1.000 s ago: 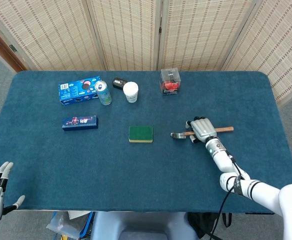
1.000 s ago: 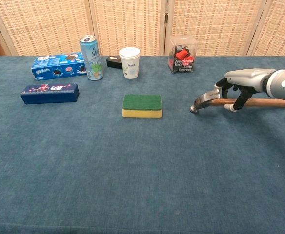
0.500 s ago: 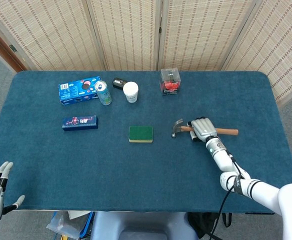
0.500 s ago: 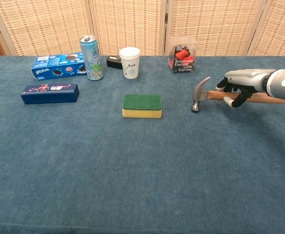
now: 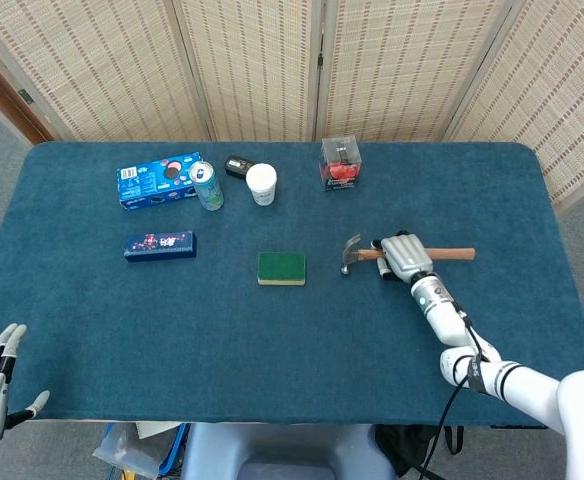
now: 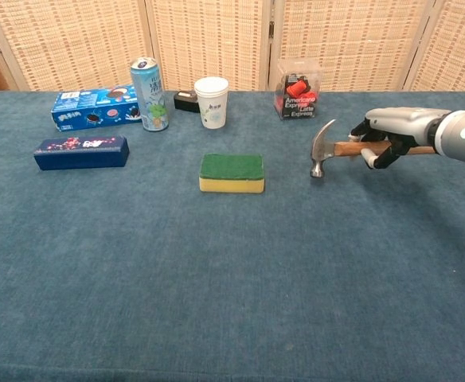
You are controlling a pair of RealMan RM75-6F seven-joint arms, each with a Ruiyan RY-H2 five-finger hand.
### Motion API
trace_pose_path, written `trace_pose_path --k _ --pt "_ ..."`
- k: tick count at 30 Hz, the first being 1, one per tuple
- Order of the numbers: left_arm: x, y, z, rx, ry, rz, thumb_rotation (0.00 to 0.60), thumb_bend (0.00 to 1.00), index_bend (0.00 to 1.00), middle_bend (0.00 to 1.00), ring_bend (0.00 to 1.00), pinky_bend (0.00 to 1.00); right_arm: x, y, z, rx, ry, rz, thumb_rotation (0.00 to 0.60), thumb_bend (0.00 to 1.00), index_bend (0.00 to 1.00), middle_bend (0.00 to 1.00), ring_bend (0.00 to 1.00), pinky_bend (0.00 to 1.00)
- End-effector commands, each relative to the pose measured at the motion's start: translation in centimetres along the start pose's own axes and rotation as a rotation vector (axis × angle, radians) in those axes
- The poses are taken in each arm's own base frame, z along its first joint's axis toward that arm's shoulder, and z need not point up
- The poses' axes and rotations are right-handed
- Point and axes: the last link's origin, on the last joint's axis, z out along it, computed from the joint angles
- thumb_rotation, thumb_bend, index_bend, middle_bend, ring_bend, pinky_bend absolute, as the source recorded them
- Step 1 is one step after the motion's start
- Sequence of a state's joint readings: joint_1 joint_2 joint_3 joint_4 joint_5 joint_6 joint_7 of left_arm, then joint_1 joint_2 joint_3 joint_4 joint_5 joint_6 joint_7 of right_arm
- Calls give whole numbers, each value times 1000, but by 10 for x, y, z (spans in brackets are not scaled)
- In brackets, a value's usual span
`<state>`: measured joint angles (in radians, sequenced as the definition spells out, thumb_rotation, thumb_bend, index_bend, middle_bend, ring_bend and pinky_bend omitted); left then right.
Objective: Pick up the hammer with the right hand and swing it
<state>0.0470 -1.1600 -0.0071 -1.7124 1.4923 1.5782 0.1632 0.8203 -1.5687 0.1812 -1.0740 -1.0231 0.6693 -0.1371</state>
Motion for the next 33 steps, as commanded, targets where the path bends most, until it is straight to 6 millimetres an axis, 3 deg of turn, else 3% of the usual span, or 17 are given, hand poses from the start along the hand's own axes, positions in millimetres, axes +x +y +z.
trace_pose_path --k 1,9,16,33 --pt "0 0 0 0 0 -1 600 176 0 0 0 0 4 -2 -1 13 26 37 600 675 534 661 408 216" --pt "1 1 -1 -2 3 -2 600 176 0 0 0 0 20 -11 -12 69 152 91 600 676 624 778 585 444" --pt "1 3 -1 -11 5 -4 600 175 0 0 0 0 31 -20 -22 95 211 70 600 677 647 797 625 601" --pt "3 -7 -7 14 16 -15 600 175 0 0 0 0 34 -75 -14 198 225 27 600 703 661 810 663 693"
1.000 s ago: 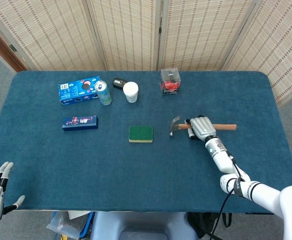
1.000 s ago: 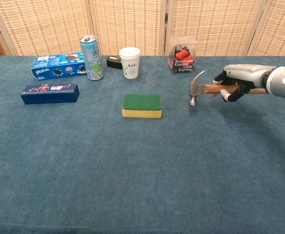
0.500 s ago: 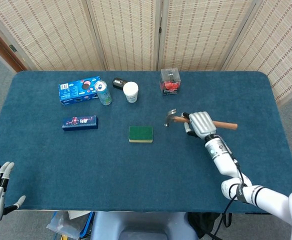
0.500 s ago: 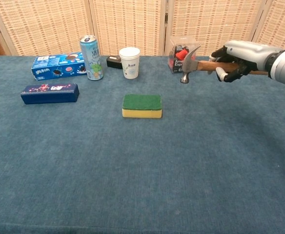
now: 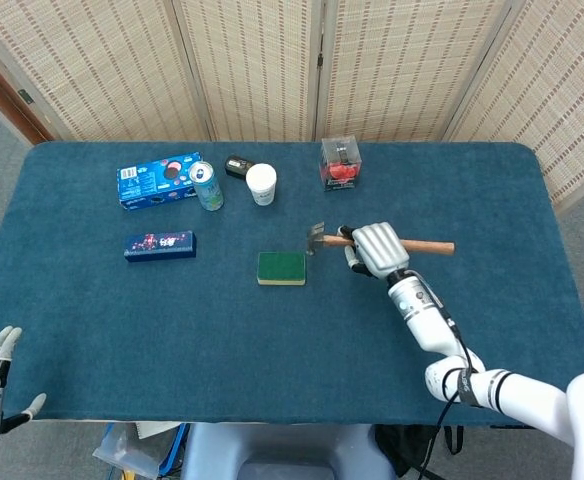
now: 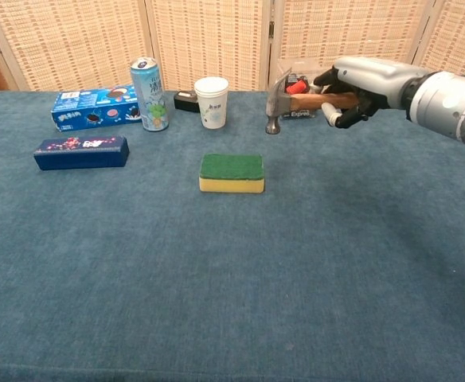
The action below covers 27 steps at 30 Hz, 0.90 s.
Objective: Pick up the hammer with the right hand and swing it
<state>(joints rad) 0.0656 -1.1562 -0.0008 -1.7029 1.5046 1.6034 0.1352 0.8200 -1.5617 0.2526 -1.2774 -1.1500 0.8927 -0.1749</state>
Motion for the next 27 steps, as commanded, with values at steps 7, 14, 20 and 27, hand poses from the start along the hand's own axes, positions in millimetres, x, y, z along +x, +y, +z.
trace_pose_path --k 7,14,20,27 --pt "-1 -6 -2 11 1 -4 600 176 0 0 0 0 -9 -24 13 38 10 -28 600 703 668 811 665 693" --pt "-2 -11 -3 23 -1 -7 600 175 0 0 0 0 -25 -35 25 47 2 -94 600 710 669 813 666 693" --pt "-4 -14 -4 30 -6 -11 600 175 0 0 0 0 -42 -38 29 50 -28 -145 600 714 671 813 666 694" --pt "-5 -15 -5 29 -8 -13 600 175 0 0 0 0 -46 -36 29 43 -36 -136 600 717 671 813 666 694"
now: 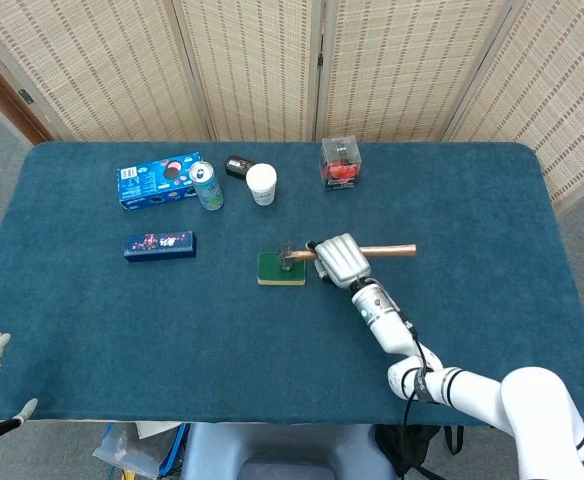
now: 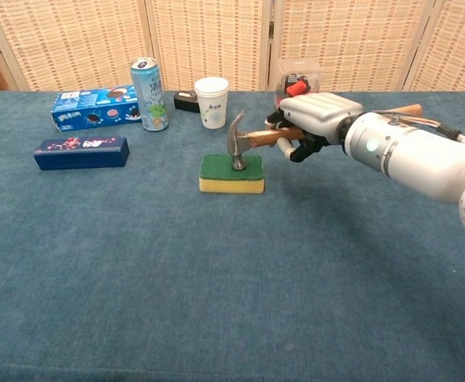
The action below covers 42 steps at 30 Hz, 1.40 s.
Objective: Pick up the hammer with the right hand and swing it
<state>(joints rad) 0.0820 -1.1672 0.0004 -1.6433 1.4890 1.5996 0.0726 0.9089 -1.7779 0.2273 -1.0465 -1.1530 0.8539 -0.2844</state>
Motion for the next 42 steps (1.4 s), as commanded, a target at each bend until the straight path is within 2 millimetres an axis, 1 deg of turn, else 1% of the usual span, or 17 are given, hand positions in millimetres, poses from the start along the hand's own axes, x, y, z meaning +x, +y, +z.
trace_pose_path --k 1,6,10,15,23,26,29,32,35,39,42 --pt "1 0 0 0 3 -1 600 175 0 0 0 0 6 1 -1 -2 24 23 600 717 671 814 666 694" --pt "1 3 1 -10 4 1 600 176 0 0 0 0 22 3 -5 6 79 83 600 717 671 814 666 693" --pt "1 5 1 -16 3 1 600 175 0 0 0 0 27 6 -8 9 107 121 600 717 671 814 666 693" --pt "0 6 1 -15 -1 3 600 175 0 0 0 0 19 7 -8 13 85 93 600 717 671 814 669 693" --pt "0 3 -1 -1 -3 3 600 175 0 0 0 0 -5 5 -4 14 11 17 600 718 671 814 670 693" --pt "0 1 -2 4 -4 3 600 176 0 0 0 0 -4 6 -5 8 16 26 600 719 671 814 672 694" --pt "0 1 -3 2 -2 1 600 175 0 0 0 0 5 10 -7 4 54 58 600 719 671 814 672 694" --pt "1 2 -2 -4 4 -1 600 176 0 0 0 0 19 16 -11 -2 114 111 600 719 671 814 672 693" --pt "2 5 -2 -16 8 -3 600 175 0 0 0 0 32 26 -17 -17 162 147 600 719 671 814 673 694" --pt "2 8 -1 -28 5 0 600 175 0 0 0 0 39 47 -26 -66 184 178 600 719 671 814 673 693" --pt "2 11 -1 -34 7 2 600 175 0 0 0 0 39 65 -33 -111 179 202 600 719 671 806 672 693"
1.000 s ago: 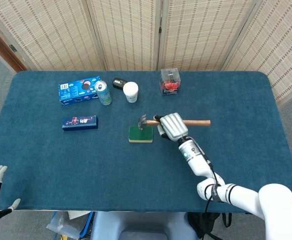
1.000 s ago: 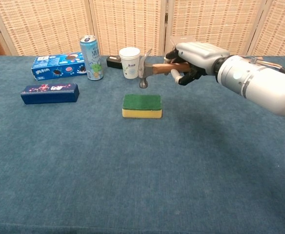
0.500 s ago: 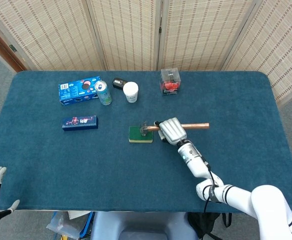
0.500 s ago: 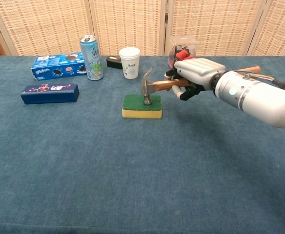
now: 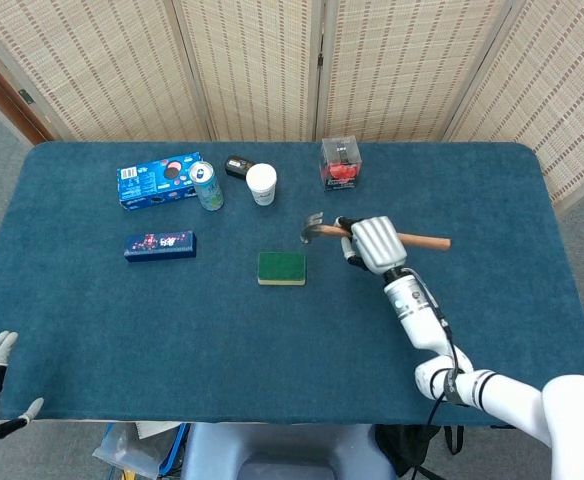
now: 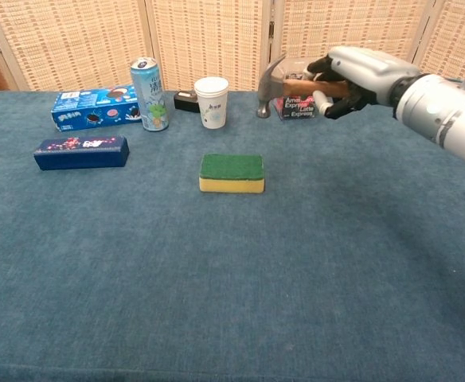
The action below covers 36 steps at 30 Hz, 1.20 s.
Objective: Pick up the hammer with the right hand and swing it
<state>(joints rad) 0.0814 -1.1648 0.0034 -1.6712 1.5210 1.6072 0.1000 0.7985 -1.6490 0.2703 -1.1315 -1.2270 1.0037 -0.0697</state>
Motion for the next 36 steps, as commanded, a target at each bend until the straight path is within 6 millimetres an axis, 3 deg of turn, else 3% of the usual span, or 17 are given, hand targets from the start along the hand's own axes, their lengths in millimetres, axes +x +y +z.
trace_pose_path --k 1,9,14,20,23,26,30,36 --pt "1 1 1 -4 2 1 600 175 0 0 0 0 4 17 -5 -48 0 27 600 719 671 801 671 693" --pt "-1 8 4 -20 -11 14 600 176 0 0 0 0 -1 68 -25 -167 -68 24 600 713 659 746 623 692" --pt "-2 12 6 -28 -15 17 600 175 0 0 0 0 -9 85 -31 -210 -112 40 600 635 507 669 536 638" --pt "-1 13 6 -22 -18 21 600 175 0 0 0 0 -11 94 -33 -224 -117 74 600 259 235 393 315 460" --pt "-1 13 6 -18 -20 23 600 175 0 0 0 0 -8 101 -37 -229 -117 91 600 138 111 266 212 365" --pt "-1 13 7 -18 -19 23 600 175 0 0 0 0 1 110 -43 -231 -103 100 600 92 46 187 157 310" --pt "0 13 9 -19 -18 24 600 175 0 0 0 0 19 122 -56 -230 -68 94 600 89 44 178 148 294" --pt "2 12 14 -21 -15 27 600 176 0 0 0 0 56 142 -101 -245 5 62 600 117 44 214 148 293"
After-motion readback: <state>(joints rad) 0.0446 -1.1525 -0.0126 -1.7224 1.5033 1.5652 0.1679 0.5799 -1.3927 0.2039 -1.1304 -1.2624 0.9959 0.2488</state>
